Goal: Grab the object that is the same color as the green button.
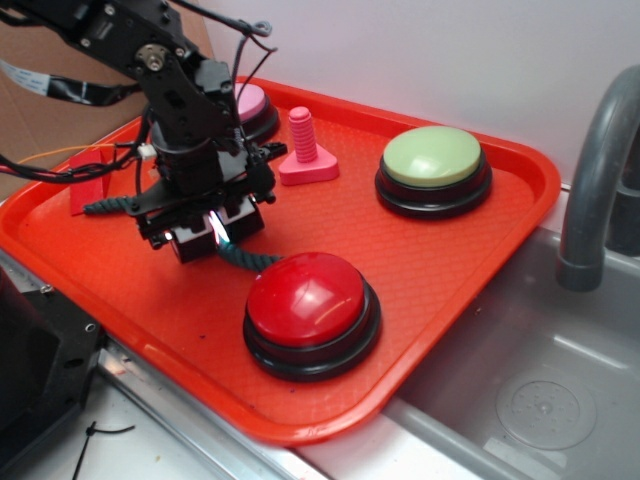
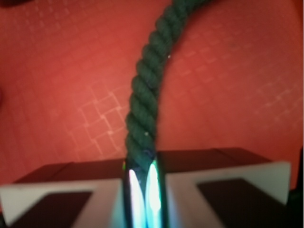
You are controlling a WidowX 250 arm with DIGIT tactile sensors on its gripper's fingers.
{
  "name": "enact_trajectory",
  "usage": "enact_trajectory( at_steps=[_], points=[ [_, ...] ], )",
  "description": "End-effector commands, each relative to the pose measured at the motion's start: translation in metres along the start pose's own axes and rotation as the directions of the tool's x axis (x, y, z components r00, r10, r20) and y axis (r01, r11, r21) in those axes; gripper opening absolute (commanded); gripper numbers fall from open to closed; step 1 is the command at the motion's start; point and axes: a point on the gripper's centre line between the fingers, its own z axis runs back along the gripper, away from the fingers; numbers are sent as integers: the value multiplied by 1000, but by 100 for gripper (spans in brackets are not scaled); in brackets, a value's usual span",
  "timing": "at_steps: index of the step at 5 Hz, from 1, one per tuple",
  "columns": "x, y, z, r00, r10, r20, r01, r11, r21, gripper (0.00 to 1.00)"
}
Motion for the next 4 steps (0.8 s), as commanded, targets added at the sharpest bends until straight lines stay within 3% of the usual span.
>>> enact_trajectory(
  at_steps=[1, 2, 3, 4],
  points=[
    [33, 0, 72, 927, -372, -38, 371, 928, -34, 0],
    [47, 4, 109, 807, -589, -44, 585, 807, -75, 0],
    [52, 11, 138, 635, -767, -97, 749, 641, -166, 0],
    [57, 11, 164, 432, -900, -57, 870, 432, -238, 0]
  ],
)
